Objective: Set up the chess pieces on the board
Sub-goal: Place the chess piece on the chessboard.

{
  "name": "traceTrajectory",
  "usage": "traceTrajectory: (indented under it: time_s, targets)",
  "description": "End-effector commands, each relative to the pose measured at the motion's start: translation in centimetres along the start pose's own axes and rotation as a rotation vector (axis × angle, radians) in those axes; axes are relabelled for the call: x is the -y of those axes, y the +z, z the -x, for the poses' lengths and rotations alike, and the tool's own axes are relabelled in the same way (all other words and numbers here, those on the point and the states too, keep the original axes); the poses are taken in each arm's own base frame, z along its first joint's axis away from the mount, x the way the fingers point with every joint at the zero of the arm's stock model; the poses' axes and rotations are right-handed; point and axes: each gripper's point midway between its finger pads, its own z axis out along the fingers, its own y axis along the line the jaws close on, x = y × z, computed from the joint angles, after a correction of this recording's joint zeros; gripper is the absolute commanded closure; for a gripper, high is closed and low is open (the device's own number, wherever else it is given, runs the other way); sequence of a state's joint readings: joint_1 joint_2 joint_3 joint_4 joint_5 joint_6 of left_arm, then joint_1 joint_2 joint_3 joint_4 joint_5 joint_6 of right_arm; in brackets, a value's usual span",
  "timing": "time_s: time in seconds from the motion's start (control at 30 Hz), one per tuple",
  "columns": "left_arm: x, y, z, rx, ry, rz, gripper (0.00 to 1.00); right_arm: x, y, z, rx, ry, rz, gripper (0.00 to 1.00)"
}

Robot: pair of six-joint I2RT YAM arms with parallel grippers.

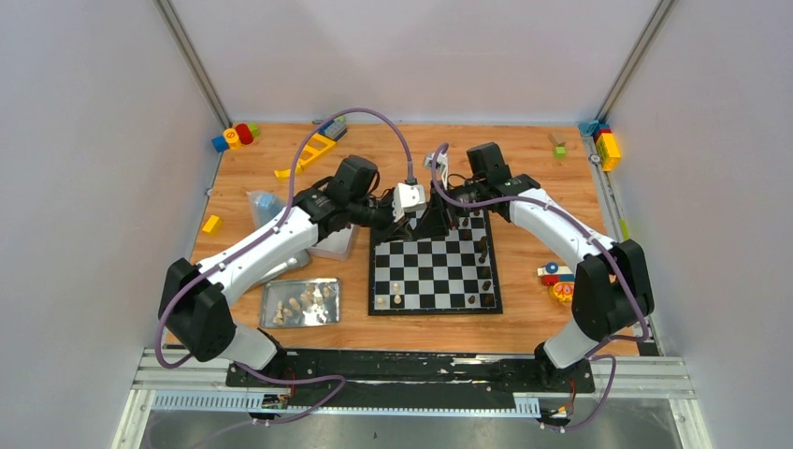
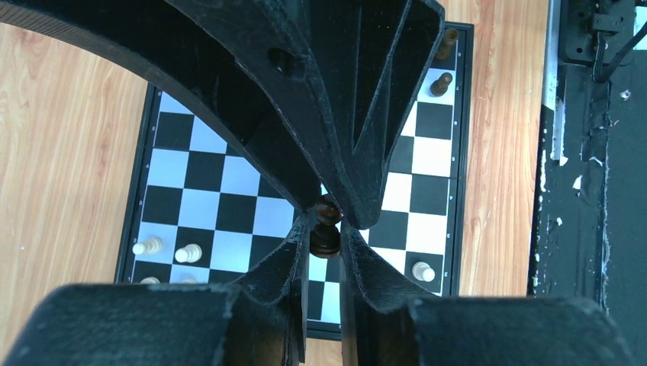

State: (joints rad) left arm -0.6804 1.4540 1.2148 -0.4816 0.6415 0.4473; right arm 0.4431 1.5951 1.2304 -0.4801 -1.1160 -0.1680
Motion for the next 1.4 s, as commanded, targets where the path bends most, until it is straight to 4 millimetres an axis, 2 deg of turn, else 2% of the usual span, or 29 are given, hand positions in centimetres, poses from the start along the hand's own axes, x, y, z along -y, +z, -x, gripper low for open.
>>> traceTrajectory:
  time_s: [0.0, 0.3, 0.47, 0.73, 0.77, 0.87, 0.97, 1.23, 1.37]
  targets:
    - [-0.1, -0.1, 1.8, 0.042, 0.017, 0.003, 0.88, -0.3, 0.2, 1.9, 0.024, -0.068, 0.006, 0.68]
    - [0.0, -0.1, 1.8, 0.046, 0.011, 0.002, 0.85, -0.4, 0.5, 1.9, 0.015, -0.066, 0.014, 0.91]
    - [0.0, -0.1, 1.6, 0.046, 0.008, 0.008, 0.71, 0.1, 0.3, 1.9, 0.012, -0.079, -0.032, 1.00]
    - [-0.3, -1.2, 1.6, 0.055, 0.034, 0.070, 0.41, 1.5, -1.1, 1.0, -0.008, -0.109, -0.154, 1.00]
    - [-0.3, -1.5, 1.8, 0.060, 0.042, 0.081, 0.35, 1.8, -1.4, 0.8, -0.014, -0.112, -0.174, 1.00]
    - [-0.3, -2.1, 1.6, 0.056, 0.055, 0.105, 0.29, 2.8, -2.7, 0.1, -0.032, -0.112, -0.256, 1.00]
    - [-0.7, -3.1, 1.2, 0.048, 0.061, 0.144, 0.28, 4.2, -4.3, -1.0, -0.076, -0.099, -0.367, 1.00]
    - [-2.7, -6.1, -1.0, 0.036, -0.042, 0.244, 0.26, 7.9, -8.9, -5.8, -0.312, -0.022, -0.684, 1.00]
    - [-3.3, -7.5, -1.4, 0.036, -0.074, 0.278, 0.25, 9.2, -10.3, -7.1, -0.405, 0.016, -0.764, 1.00]
